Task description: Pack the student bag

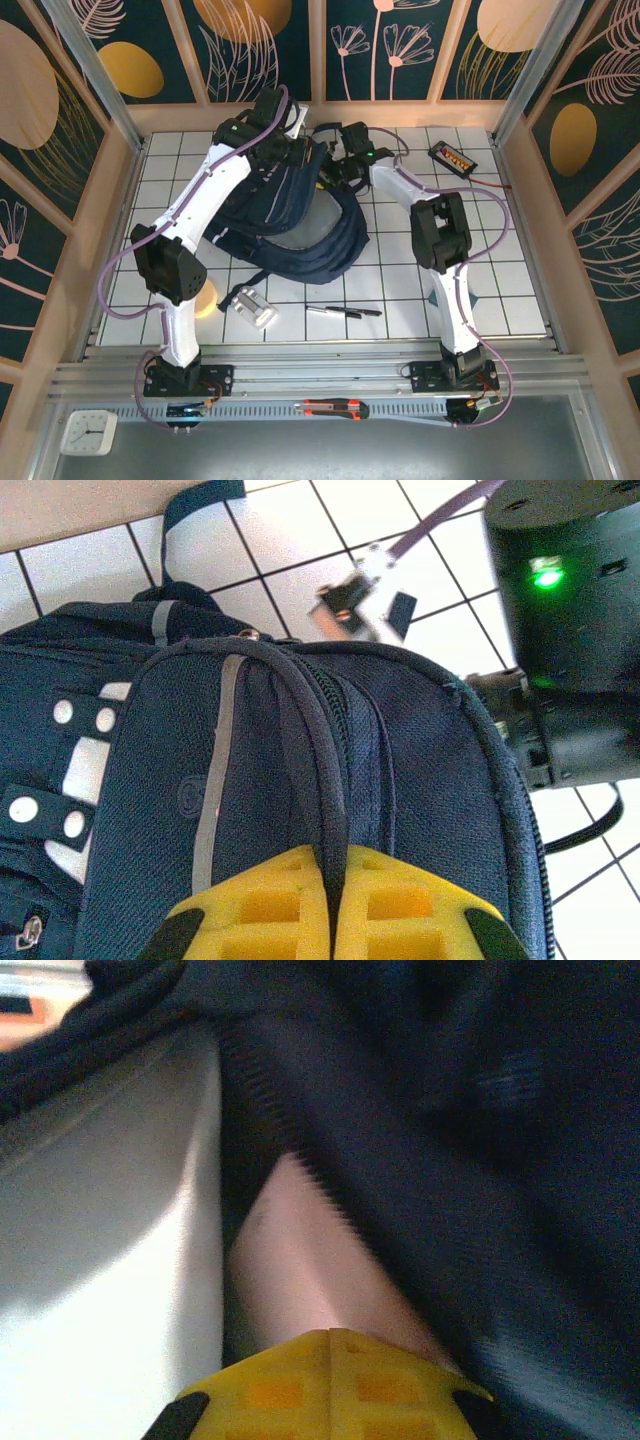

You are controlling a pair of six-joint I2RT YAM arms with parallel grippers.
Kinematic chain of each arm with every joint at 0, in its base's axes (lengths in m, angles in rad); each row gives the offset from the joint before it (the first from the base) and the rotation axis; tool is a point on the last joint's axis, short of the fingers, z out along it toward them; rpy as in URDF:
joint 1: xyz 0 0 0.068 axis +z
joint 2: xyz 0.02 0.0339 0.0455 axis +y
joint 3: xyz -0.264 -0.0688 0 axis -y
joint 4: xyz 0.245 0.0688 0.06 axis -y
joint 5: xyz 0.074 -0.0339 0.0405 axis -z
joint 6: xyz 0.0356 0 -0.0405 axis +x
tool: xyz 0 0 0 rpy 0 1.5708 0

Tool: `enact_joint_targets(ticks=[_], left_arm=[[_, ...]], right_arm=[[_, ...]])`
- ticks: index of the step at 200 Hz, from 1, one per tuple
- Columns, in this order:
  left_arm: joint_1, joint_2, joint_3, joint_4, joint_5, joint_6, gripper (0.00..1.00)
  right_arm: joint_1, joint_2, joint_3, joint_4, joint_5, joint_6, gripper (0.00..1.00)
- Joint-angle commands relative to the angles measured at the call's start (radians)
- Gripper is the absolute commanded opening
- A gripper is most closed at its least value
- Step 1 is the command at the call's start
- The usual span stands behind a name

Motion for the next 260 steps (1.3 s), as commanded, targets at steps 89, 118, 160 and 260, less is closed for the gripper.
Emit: enact_joint_targets(ticks=[89, 118, 160, 260], left_arm=[[0.016, 0.002, 0.037, 0.123, 0.014, -0.008, 0.00], [0.016, -0.007, 0.028, 0.126, -0.007, 0.001, 0.00], [0.016, -0.061, -0.061, 0.167, -0.032, 0.013, 0.00], [0.015, -0.228, -0.339, 0.279, -0.058, 0.021, 0.00]], right_arm=[[-0.166, -0.462, -0.238, -0.206, 0.212, -0.094, 0.34], [-0.313, -0.668, -0.440, -0.369, 0.394, -0.141, 0.97], [-0.439, -0.870, -0.709, -0.623, 0.560, -0.195, 0.99], [-0.627, -0.993, -1.198, -0.536, 0.512, -0.182, 0.99]])
